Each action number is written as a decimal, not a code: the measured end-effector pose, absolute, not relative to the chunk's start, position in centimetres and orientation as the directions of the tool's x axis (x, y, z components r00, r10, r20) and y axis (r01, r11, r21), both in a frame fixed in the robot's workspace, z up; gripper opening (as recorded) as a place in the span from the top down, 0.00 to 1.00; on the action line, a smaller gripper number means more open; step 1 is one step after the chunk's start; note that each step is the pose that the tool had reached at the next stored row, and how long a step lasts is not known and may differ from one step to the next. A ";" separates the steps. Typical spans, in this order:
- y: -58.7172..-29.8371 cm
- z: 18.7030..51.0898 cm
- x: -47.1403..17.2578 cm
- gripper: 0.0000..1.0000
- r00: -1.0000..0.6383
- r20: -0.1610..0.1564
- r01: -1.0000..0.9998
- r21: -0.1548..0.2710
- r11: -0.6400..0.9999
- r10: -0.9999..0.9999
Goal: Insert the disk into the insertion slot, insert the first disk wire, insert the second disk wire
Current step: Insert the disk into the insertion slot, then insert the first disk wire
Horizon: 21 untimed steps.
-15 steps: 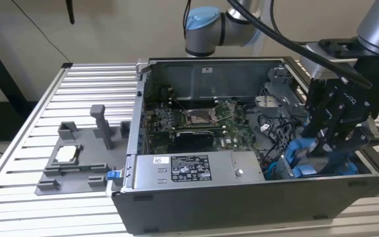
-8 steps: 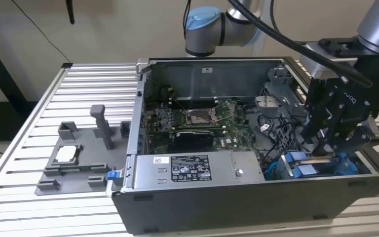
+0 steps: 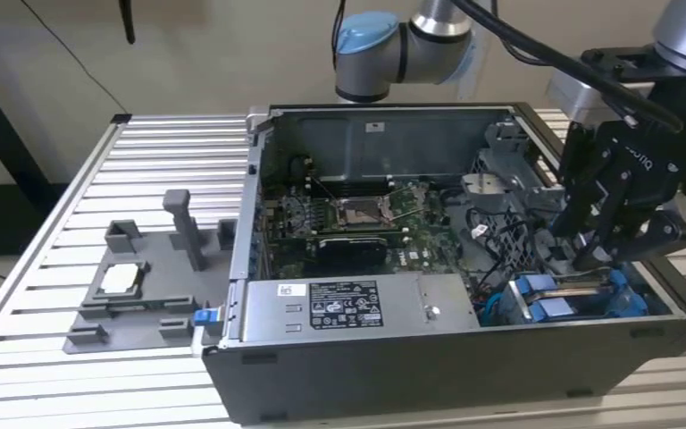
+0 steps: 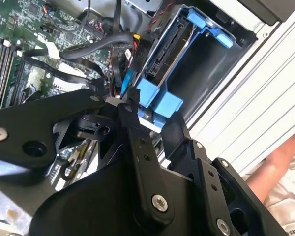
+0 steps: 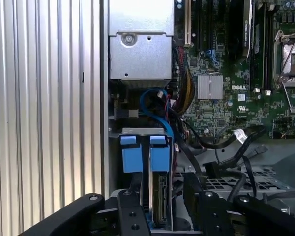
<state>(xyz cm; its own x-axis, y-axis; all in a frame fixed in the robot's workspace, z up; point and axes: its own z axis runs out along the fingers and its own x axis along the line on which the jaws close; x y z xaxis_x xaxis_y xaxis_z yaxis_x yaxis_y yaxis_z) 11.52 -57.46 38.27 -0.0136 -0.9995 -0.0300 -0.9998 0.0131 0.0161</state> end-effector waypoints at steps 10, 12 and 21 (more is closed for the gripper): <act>-57.1 38.6 11.5 0.53 0.002 -0.036 -0.996 -0.090 0.001 -0.999; -57.1 38.9 11.5 0.53 0.006 -0.037 -0.996 -0.090 -0.003 -0.999; -57.1 39.2 11.5 0.53 0.019 -0.038 -0.996 -0.092 -0.015 -0.999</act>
<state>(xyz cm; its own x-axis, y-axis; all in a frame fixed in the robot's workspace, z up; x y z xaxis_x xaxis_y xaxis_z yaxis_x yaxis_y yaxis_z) 11.51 -57.05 39.20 0.0189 -0.9991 -0.0378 -0.9956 -0.0153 -0.0924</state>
